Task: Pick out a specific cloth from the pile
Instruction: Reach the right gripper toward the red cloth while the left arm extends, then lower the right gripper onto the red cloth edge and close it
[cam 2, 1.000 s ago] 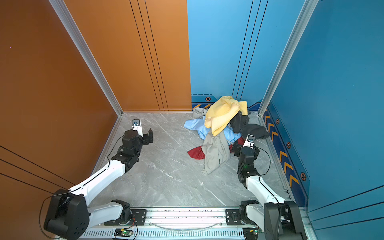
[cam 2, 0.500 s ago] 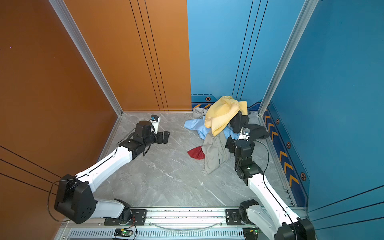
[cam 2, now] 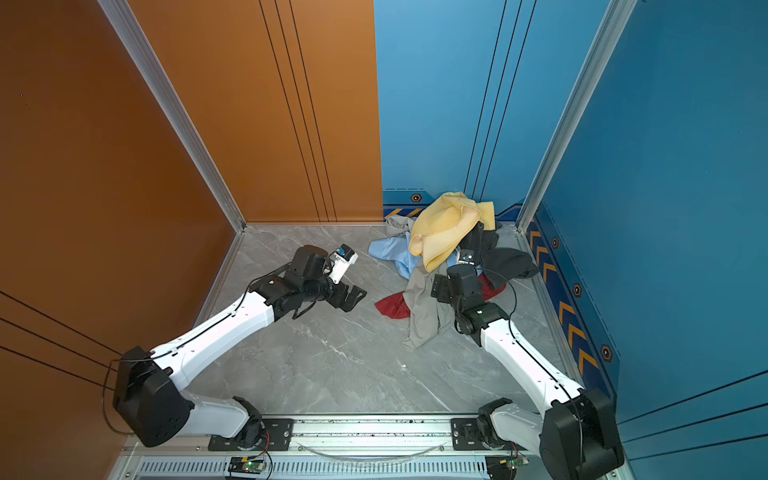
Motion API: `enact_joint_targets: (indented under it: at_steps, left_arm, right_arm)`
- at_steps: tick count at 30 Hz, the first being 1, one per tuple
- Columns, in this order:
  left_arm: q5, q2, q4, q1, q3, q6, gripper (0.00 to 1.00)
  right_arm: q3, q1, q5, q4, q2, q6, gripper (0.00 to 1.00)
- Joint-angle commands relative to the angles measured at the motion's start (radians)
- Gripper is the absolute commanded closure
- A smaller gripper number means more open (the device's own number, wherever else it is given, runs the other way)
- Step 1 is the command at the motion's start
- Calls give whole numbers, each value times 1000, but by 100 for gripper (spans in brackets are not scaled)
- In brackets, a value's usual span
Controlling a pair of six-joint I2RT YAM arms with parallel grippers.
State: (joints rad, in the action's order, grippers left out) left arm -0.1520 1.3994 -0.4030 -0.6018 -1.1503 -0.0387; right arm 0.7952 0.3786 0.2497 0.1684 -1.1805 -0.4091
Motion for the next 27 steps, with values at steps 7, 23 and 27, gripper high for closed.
enact_joint_targets:
  at_steps: [7, 23, 27]
  left_arm:
    - [-54, 6, -37, 2, 30, -25, 4]
    - [-230, -50, 201, 322, 83, 346, 5]
    - [-243, -64, 199, 324, 89, 332, 5]
  right_arm:
    - [108, 196, 26, 79, -156, -63, 19]
    - [347, 439, 33, 174, -583, -119, 28]
    - [377, 436, 47, 198, -638, -115, 29]
